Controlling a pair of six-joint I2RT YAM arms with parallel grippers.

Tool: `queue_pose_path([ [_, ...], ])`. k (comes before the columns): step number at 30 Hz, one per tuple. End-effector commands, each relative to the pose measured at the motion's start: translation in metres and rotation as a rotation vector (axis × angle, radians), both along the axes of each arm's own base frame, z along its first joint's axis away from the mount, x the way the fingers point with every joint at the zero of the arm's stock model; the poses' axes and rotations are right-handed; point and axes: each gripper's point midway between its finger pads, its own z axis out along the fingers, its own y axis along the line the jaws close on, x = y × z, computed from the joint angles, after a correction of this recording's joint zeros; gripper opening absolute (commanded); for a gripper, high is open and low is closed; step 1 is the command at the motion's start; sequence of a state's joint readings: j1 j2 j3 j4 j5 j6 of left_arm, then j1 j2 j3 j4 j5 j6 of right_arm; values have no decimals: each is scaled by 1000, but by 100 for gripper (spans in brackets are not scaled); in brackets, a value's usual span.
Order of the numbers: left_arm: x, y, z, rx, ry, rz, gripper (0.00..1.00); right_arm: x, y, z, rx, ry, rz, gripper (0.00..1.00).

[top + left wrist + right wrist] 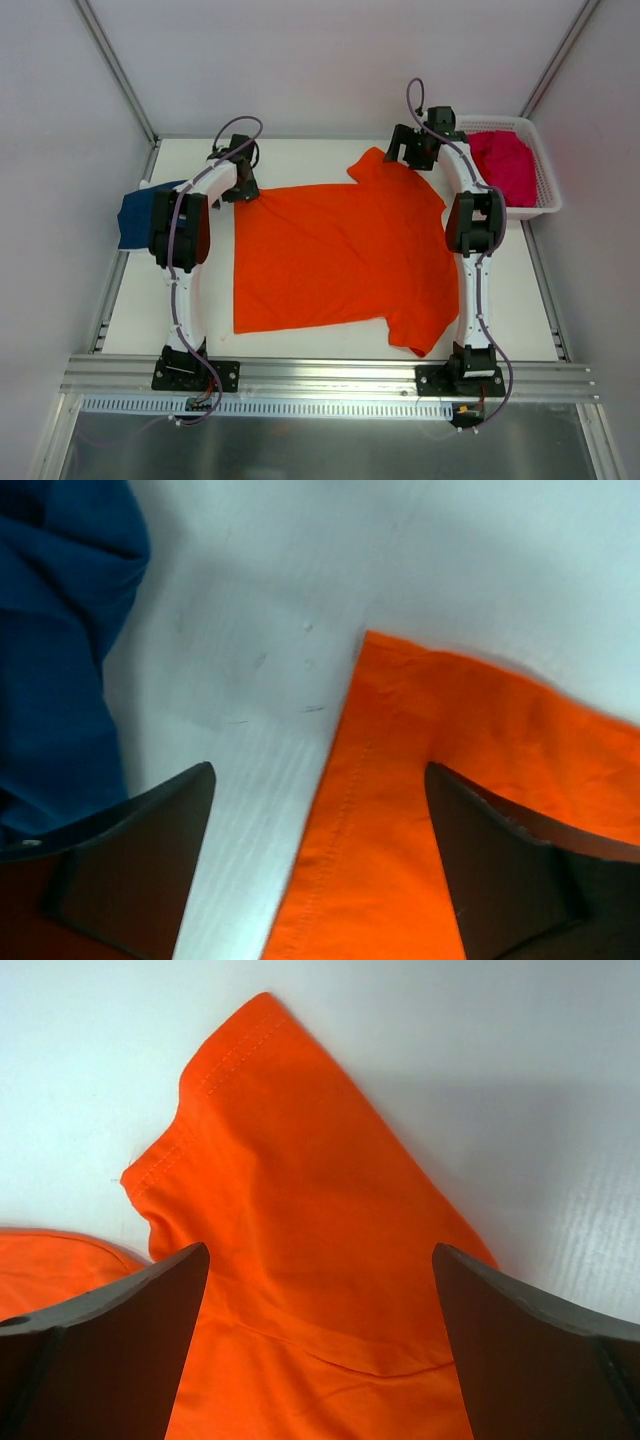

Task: Fold and stack the t-shirts
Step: Flatten the tshirt out

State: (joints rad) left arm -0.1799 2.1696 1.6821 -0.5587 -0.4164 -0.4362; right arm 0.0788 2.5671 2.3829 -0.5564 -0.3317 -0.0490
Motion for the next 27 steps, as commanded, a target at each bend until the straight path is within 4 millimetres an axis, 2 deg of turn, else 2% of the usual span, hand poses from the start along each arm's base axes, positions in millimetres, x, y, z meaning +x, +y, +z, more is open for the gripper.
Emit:
queue_pose_path([
  [1, 21, -12, 13, -47, -57, -12, 89, 3, 11, 11, 58, -33, 36, 99],
  [7, 38, -28, 16, -133, -95, -44, 90, 2, 10, 11, 38, -43, 54, 99],
  [11, 44, -35, 7, -194, -87, -49, 89, 3, 9, 8, 36, -39, 49, 99],
  [16, 46, -36, 1, -205, -81, -50, 89, 1, 12, 0, 46, -23, 59, 99],
  [22, 56, -39, 4, -218, -100, -58, 88, 0, 15, 2, 50, -25, 70, 100],
  [27, 60, -37, 3, -209, -106, -43, 77, 2, 11, 6, 31, -33, 53, 97],
])
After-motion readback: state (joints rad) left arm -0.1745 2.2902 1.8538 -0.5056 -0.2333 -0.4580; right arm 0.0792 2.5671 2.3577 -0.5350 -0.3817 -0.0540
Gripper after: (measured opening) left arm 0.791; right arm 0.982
